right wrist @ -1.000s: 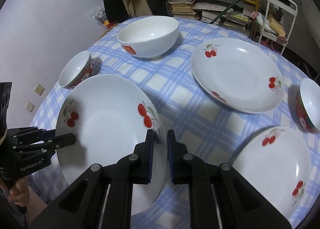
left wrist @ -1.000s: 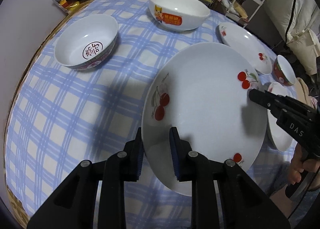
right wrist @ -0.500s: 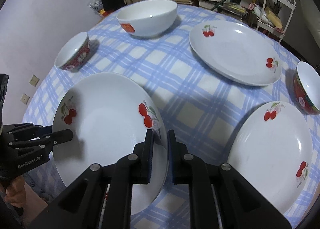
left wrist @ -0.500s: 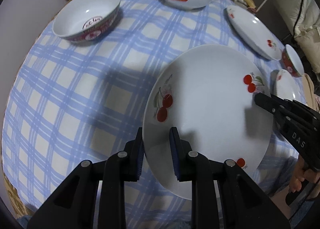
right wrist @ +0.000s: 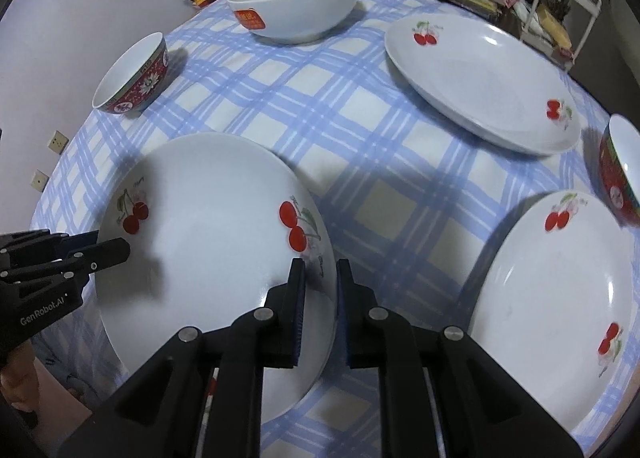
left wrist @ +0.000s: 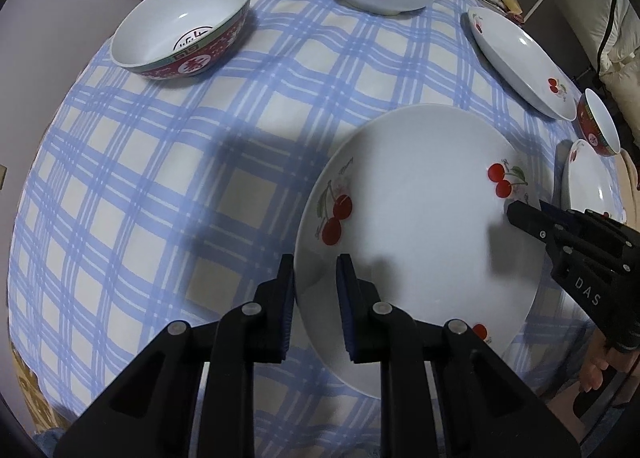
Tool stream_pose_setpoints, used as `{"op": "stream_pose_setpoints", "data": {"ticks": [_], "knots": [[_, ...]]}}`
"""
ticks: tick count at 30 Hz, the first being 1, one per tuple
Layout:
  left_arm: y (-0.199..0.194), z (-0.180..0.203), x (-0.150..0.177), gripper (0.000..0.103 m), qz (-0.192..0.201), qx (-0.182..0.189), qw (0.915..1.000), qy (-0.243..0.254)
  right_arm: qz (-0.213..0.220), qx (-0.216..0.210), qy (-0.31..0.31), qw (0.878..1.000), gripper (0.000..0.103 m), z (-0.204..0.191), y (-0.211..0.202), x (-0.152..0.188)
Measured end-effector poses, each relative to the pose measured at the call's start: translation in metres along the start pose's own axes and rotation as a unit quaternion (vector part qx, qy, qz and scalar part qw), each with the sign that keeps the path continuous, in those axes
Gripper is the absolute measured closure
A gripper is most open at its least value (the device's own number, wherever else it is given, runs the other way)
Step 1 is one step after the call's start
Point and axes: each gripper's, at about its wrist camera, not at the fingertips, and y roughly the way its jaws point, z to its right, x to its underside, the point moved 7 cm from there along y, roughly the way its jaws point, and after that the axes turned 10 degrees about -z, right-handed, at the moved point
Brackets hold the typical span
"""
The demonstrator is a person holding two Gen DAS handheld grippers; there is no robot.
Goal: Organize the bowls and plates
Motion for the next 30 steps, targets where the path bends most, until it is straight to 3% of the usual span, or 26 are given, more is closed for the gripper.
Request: {"op": "stream_pose_setpoints", "data": {"ticks": [13,17,25,28,30], "knots": [[0.0,-0.002,0.001,0.083,0.0,0.001,1.0,-0.003,0.0,0.012,-0.003,1.0,0.087,-0.003,0.002,0.003],[-0.011,-0.006,0.0,0.082,0.022,-0.025,0.9994,-0.007,0.016,0.033,-0.01,0.999,0.087,-0.002,-0.008,0.0],[-0.044,0.001,-0.01,0.079,0.076,-0.063,0.9951,-0.002,0.069,0.016,0.026,0.997,0.087,0.023,-0.05,-0.006],[-0.056,0.014,-0.017,0.075,0.094,-0.082,0.9921,0.012,0.089,0.014,0.053,0.995,0.087,0.045,-0.069,-0.009],[-0.061,0.027,-0.023,0.066,0.101,-0.085,0.991,0.021,0.095,0.005,0.068,0.993,0.086,0.056,-0.078,-0.009]]}}
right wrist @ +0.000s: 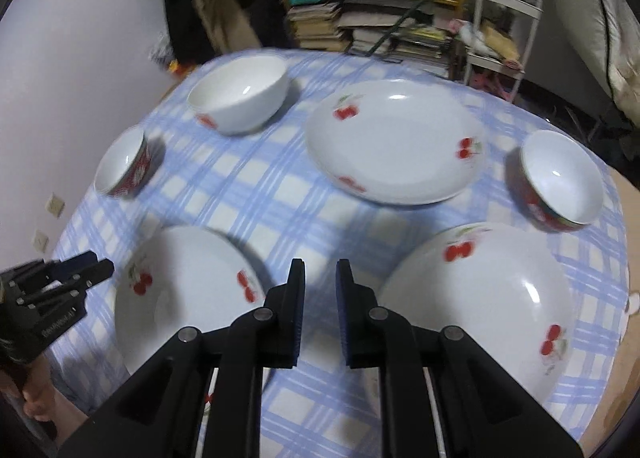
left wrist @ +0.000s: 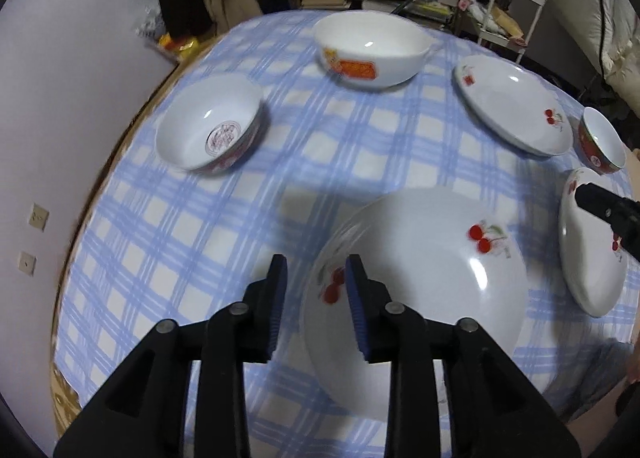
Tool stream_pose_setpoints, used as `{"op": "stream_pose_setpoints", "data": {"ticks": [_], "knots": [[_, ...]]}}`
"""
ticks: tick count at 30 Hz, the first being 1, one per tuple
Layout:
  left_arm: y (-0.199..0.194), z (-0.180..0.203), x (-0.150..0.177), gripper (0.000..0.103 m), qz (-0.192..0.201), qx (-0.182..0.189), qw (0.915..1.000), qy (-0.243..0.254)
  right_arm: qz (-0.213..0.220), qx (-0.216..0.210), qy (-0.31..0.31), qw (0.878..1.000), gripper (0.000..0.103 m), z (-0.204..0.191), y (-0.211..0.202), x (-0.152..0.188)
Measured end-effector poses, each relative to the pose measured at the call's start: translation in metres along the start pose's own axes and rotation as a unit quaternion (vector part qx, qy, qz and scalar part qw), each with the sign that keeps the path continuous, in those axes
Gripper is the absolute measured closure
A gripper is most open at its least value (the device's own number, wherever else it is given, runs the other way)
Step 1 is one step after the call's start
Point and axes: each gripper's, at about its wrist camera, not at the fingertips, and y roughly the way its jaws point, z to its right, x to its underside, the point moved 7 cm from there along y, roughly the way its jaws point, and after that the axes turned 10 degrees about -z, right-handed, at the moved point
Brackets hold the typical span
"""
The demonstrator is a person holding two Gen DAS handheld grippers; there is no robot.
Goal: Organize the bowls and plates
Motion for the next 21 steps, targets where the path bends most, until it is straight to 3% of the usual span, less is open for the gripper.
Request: {"op": "stream_pose_setpoints", "data": {"ticks": [1,3,4,5,6,10,14,21], "knots": [[-0.004,0.006,-0.004,0.062,0.005,0.002,1.0,0.005,0.002,-0.001,0.011,1.0,0.081,0.008,-0.005,-0.001],[-0.011,0.018,-0.009,0.051,0.017,-0.006,0.9996,0.022,0.005,0.003,0.023,1.0,0.052,0.02,-0.014,-0.002],[-0.013,0.026,-0.011,0.047,0.02,-0.016,0.9991,0.035,0.01,0.005,0.026,1.0,0.031,0.027,-0.019,-0.003],[-0.016,0.032,-0.014,0.037,0.027,-0.019,0.9985,0.043,0.015,0.005,0.028,0.999,0.019,0.032,-0.024,-0.003],[-0.02,0.038,-0.017,0.03,0.037,-0.021,0.9979,0.049,0.02,0.006,0.031,0.999,0.016,0.037,-0.028,-0.003],[-0.029,0.06,-0.027,0.024,0.061,-0.02,0.9961,0.06,0.034,0.025,0.042,0.998,0.004,0.062,-0.043,-0.001],[-0.03,0.084,-0.034,0.023,0.057,0.011,0.9963,0.063,0.034,0.066,0.031,0.997,0.004,0.083,-0.05,0.003],[-0.024,0.134,-0.041,0.023,0.031,0.053,0.9941,0.089,0.01,0.066,0.074,0.995,0.004,0.128,-0.051,0.015]]}}
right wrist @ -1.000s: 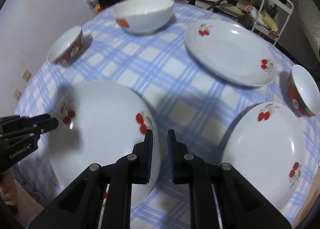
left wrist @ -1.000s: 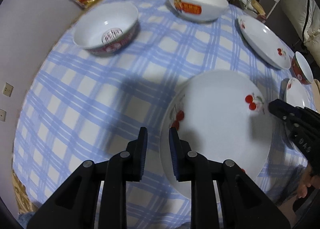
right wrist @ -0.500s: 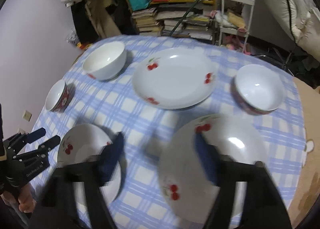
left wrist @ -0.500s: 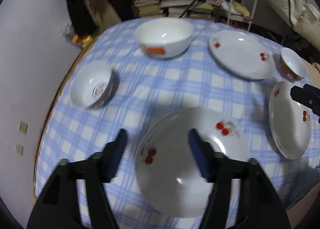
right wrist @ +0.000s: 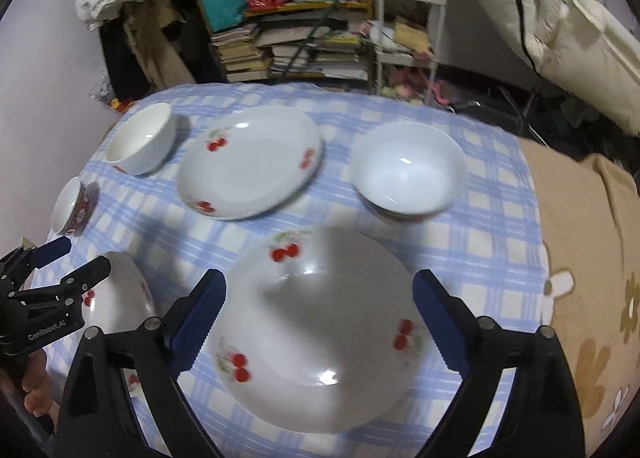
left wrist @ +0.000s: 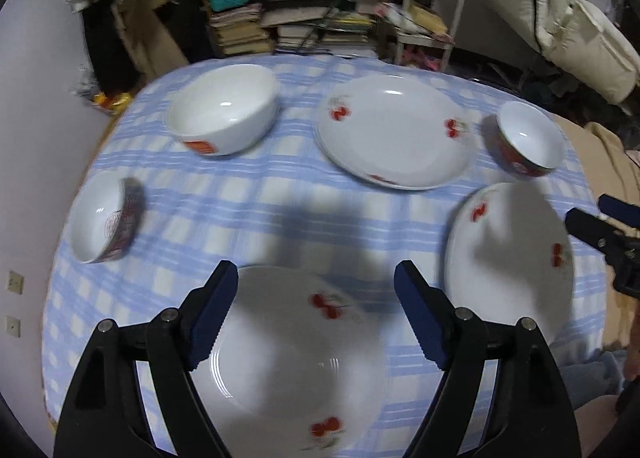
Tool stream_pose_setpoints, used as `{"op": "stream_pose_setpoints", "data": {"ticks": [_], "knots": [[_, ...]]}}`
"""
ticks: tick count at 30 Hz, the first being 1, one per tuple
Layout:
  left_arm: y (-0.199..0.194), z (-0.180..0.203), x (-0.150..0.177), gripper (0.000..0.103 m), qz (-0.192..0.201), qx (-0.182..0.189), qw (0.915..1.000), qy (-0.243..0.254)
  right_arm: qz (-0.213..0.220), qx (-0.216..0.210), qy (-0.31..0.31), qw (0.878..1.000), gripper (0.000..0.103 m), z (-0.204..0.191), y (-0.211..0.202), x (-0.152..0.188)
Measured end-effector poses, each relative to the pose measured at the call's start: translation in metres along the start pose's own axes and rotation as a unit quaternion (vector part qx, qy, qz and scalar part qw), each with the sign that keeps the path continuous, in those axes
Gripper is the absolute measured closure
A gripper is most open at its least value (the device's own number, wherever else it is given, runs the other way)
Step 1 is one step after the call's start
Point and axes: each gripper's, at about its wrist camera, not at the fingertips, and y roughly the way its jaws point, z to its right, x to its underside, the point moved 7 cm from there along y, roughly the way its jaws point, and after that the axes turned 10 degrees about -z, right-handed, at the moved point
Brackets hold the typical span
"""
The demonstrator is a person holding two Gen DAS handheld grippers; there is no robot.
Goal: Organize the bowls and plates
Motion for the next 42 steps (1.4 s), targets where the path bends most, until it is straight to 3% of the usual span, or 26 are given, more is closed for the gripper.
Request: {"op": "stream_pose_setpoints", "data": {"ticks": [13,21,24,28,30,32,34,36,42], "knots": [[0.041,0.071,-0.002,0.024,-0.036,0.015,0.9974,0.061,-0.076,0.005,0.046,0.996,0.005,0.071,0.044,0.037],[0.07,0.091,0.003,0.049,-0.071,0.016,0.9938,0.084,-0.1,-0.021,0.049,0.994,0.01,0.074,0.063,0.047],[0.078,0.096,0.006,0.053,-0.084,0.026,0.9927,0.082,-0.1,-0.034,0.051,0.993,0.011,0.075,0.065,0.048],[0.085,0.1,0.009,0.061,-0.089,0.042,0.9924,0.075,-0.104,-0.048,0.058,0.992,0.033,0.076,0.067,0.052],[0.085,0.101,0.011,0.072,-0.088,0.059,0.9918,0.071,-0.108,-0.053,0.061,0.991,0.047,0.078,0.069,0.053],[0.085,0.107,0.012,0.086,-0.092,0.083,0.9893,0.078,-0.107,-0.057,0.067,0.99,0.071,0.08,0.069,0.054],[0.085,0.11,0.012,0.086,-0.09,0.078,0.9892,0.085,-0.105,-0.069,0.074,0.989,0.089,0.081,0.069,0.054],[0.086,0.11,0.013,0.087,-0.089,0.082,0.9888,0.087,-0.102,-0.086,0.082,0.988,0.09,0.083,0.068,0.055],[0.081,0.1,0.012,0.091,-0.097,0.101,0.9876,0.072,-0.098,-0.079,0.079,0.989,0.09,0.081,0.065,0.053]]}}
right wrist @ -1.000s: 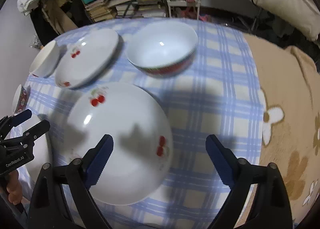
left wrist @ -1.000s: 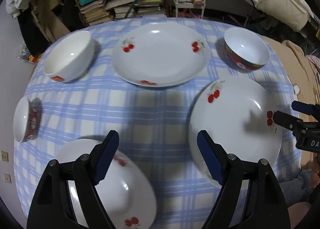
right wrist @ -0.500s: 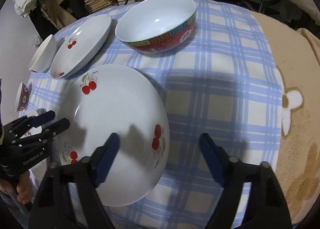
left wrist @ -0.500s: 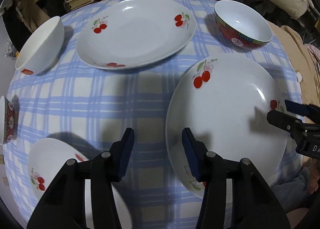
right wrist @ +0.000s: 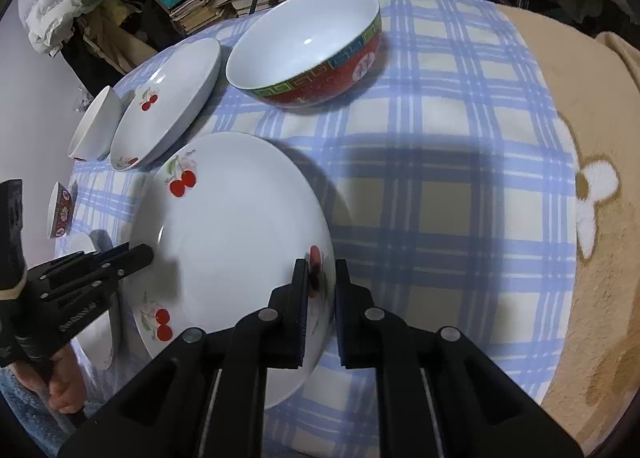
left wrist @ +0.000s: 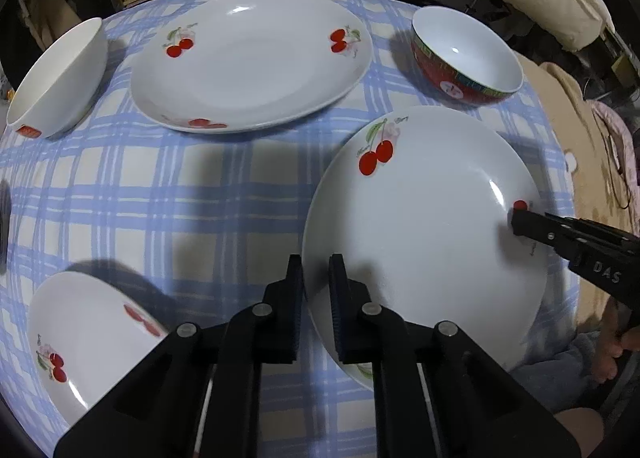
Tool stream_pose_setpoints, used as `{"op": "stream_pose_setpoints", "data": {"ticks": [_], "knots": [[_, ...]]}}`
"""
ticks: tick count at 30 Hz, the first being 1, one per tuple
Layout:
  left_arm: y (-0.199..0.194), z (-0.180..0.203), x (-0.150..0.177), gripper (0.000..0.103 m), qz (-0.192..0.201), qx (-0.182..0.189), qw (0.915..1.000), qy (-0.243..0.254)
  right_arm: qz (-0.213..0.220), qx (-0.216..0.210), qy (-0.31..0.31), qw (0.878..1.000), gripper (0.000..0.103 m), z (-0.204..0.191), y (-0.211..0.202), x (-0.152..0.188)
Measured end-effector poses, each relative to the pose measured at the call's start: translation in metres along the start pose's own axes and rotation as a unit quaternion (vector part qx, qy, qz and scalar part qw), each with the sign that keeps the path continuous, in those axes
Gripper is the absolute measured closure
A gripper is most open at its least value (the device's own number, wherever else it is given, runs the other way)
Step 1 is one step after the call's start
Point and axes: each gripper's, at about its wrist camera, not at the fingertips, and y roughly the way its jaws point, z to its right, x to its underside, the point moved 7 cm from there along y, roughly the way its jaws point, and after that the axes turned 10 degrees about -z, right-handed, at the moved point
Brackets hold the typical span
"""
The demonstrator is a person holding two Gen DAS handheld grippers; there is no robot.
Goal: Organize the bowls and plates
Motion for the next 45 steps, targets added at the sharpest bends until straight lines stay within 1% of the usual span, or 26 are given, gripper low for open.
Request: {"op": "stream_pose_setpoints", "data": {"ticks": [4,11,14,17,20,22,24,27,30,35,40,43,45], "knots": [[-0.017,-0.005,0.003,0.091,0.007,-0.006,1.0,-0.002,0.0,-0.013,0.0,1.0,0.09,-0.009,-0.005,-0.004],[-0.06,-0.026,0.002,0.091,0.028,-0.018,0.9993,-0.02,0.016,-0.023,-0.01,1.0,0.089,-0.049,-0.029,-0.017],[-0.08,-0.045,0.007,0.091,0.039,-0.024,0.9984,-0.032,0.019,-0.027,-0.023,0.999,0.089,-0.07,-0.037,-0.019],[-0.098,-0.065,0.016,0.091,0.04,-0.025,0.9975,-0.052,0.026,-0.034,-0.044,0.998,0.089,-0.099,-0.045,-0.02],[-0.113,-0.087,0.027,0.091,0.051,-0.043,0.9954,-0.068,0.03,-0.061,-0.06,0.996,0.089,-0.128,-0.051,-0.021],[-0.12,-0.104,0.039,0.091,0.053,-0.037,0.9946,-0.081,0.04,-0.081,-0.068,0.994,0.09,-0.143,-0.054,-0.021],[-0.126,-0.118,0.051,0.091,0.052,-0.026,0.994,-0.092,0.051,-0.078,-0.085,0.992,0.09,-0.16,-0.058,-0.018],[-0.132,-0.137,0.065,0.091,0.055,-0.035,0.9928,-0.1,0.05,-0.082,-0.1,0.99,0.09,-0.183,-0.057,-0.014],[-0.137,-0.154,0.083,0.091,0.053,-0.034,0.9917,-0.112,0.047,-0.08,-0.119,0.989,0.09,-0.204,-0.053,-0.009],[-0.141,-0.172,0.102,0.091,0.054,-0.041,0.99,-0.124,0.054,-0.089,-0.136,0.985,0.09,-0.231,-0.046,0.0],[-0.139,-0.188,0.117,0.091,0.062,-0.036,0.9869,-0.145,0.048,-0.085,-0.149,0.984,0.09,-0.245,-0.032,0.006],[-0.127,-0.198,0.125,0.091,0.057,-0.035,0.984,-0.165,0.036,-0.089,-0.161,0.982,0.09,-0.251,-0.022,0.012],[-0.12,-0.203,0.129,0.091,0.051,-0.024,0.9829,-0.175,0.033,-0.073,-0.174,0.982,0.09,-0.255,-0.012,0.016]]}}
